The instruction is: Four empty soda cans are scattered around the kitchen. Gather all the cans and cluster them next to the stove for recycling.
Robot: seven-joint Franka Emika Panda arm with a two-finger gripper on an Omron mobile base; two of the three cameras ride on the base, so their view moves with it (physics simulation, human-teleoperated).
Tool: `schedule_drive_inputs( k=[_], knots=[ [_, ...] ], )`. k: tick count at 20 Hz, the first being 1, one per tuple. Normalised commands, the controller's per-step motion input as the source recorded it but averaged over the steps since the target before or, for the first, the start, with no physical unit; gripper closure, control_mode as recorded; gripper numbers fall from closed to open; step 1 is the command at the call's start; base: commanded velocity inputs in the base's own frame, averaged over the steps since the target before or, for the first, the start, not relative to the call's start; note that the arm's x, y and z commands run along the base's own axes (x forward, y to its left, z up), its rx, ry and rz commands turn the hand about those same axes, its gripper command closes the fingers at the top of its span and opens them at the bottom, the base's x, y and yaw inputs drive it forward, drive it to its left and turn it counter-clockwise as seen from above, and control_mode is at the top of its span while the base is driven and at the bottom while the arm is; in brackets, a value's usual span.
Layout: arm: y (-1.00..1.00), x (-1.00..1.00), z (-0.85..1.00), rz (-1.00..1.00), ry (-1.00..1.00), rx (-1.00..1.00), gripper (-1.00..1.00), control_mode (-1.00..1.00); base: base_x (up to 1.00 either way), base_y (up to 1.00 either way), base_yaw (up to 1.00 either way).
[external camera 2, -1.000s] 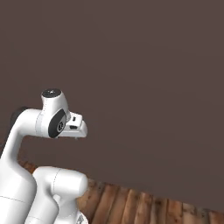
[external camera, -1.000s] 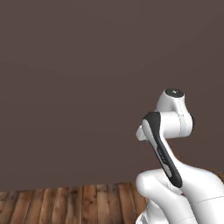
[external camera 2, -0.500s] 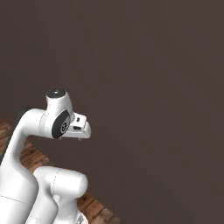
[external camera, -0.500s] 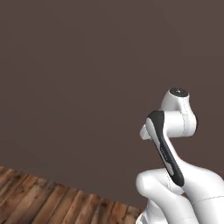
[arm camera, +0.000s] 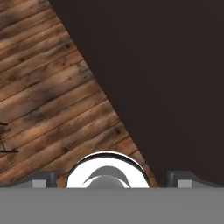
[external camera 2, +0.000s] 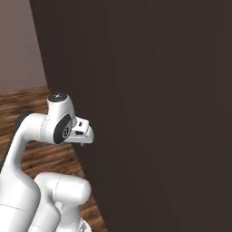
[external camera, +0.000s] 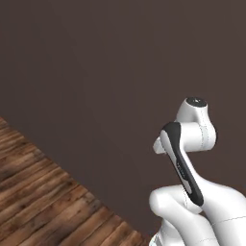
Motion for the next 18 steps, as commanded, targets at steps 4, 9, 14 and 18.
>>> schedule_drive_inputs(
  k=[4, 9, 14, 18],
  knots=[
    [0.00, 0.00, 0.00, 0.00, 0.00, 0.00, -1.00, 1.00, 1.00, -0.11, 0.64],
    [0.00, 0.00, 0.00, 0.00, 0.00, 0.00, -1.00, 1.00, 1.00, -0.11, 0.62],
    [0.00, 0.00, 0.00, 0.00, 0.00, 0.00, -1.00, 1.00, 1.00, -0.16, 0.46],
    [0.00, 0.00, 0.00, 0.00, 0.00, 0.00, -1.00, 1.00, 1.00, -0.29, 0.39]
  ],
)
